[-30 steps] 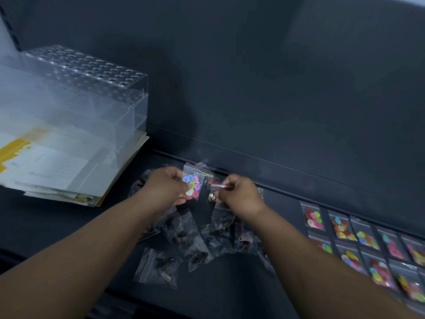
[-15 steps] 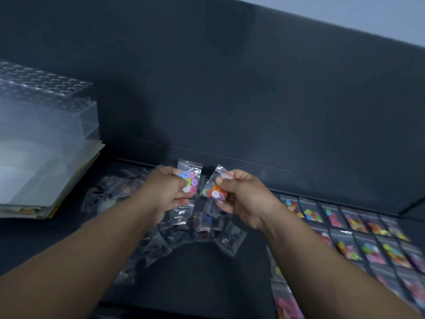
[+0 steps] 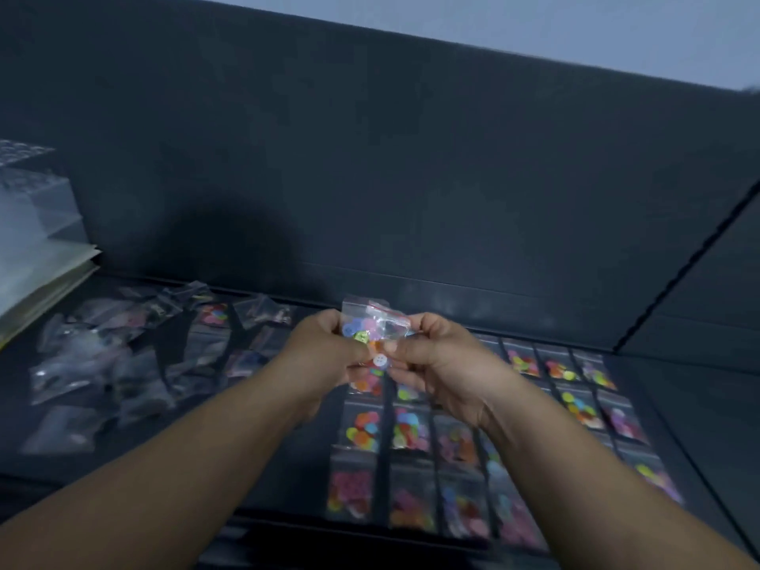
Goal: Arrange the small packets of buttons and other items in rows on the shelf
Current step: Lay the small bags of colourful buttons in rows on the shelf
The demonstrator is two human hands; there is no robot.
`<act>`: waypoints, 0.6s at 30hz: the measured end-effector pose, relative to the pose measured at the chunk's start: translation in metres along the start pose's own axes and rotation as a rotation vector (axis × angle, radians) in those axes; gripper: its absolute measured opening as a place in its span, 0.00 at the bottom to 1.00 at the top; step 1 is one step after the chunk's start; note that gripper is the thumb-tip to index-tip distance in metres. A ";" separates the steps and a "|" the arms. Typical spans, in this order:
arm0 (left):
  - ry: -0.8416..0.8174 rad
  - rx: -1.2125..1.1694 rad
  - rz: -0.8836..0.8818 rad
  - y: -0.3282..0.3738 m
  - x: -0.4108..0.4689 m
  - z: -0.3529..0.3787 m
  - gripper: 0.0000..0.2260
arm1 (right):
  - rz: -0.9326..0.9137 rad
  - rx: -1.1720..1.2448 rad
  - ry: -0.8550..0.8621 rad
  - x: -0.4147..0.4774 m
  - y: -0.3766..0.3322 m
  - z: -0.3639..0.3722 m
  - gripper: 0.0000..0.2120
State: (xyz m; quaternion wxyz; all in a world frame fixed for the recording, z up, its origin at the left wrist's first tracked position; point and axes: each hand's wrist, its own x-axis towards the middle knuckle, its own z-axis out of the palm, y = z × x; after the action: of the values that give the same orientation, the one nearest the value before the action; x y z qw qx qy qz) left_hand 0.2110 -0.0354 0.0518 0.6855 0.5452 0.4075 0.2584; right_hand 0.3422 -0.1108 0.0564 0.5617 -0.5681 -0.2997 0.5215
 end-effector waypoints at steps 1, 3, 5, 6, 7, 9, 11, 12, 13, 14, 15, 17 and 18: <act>0.007 -0.008 0.009 -0.003 -0.004 0.016 0.10 | 0.001 -0.052 0.010 -0.009 0.001 -0.015 0.11; 0.024 -0.019 0.023 -0.010 -0.013 0.050 0.10 | 0.001 -0.124 0.047 -0.024 0.005 -0.044 0.12; 0.028 -0.038 0.028 -0.018 -0.020 0.083 0.10 | 0.002 -0.152 0.071 -0.039 0.009 -0.074 0.12; 0.026 -0.040 0.029 -0.023 -0.023 0.099 0.11 | 0.003 -0.156 0.074 -0.048 0.010 -0.087 0.12; 0.020 -0.033 0.029 -0.027 -0.028 0.115 0.11 | 0.002 -0.158 0.074 -0.057 0.011 -0.101 0.11; 0.004 -0.013 0.024 -0.035 -0.036 0.145 0.11 | -0.002 -0.161 0.080 -0.075 0.012 -0.127 0.11; -0.024 -0.004 0.010 -0.040 -0.044 0.172 0.10 | -0.012 -0.188 0.109 -0.091 0.014 -0.151 0.12; -0.037 -0.014 -0.003 -0.043 -0.046 0.184 0.09 | -0.014 -0.198 0.134 -0.099 0.014 -0.162 0.12; -0.043 -0.025 -0.023 -0.044 -0.049 0.195 0.08 | -0.007 -0.200 0.158 -0.107 0.014 -0.174 0.11; -0.039 -0.040 -0.047 -0.046 -0.050 0.204 0.07 | 0.010 -0.197 0.174 -0.115 0.013 -0.185 0.10; -0.026 -0.059 -0.072 -0.047 -0.052 0.211 0.06 | 0.030 -0.194 0.187 -0.122 0.013 -0.195 0.09; 0.016 -0.092 -0.114 -0.049 -0.052 0.219 0.04 | 0.074 -0.225 0.205 -0.137 0.014 -0.216 0.07; 0.032 -0.089 -0.125 -0.050 -0.052 0.221 0.04 | 0.107 -0.254 0.211 -0.143 0.016 -0.224 0.06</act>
State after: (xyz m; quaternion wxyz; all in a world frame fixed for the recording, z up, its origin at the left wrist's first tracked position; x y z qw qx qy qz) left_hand 0.3646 -0.2087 0.0345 0.7172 0.4835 0.4398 0.2419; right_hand 0.5070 -0.3192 0.0391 0.4851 -0.7012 -0.2720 0.4462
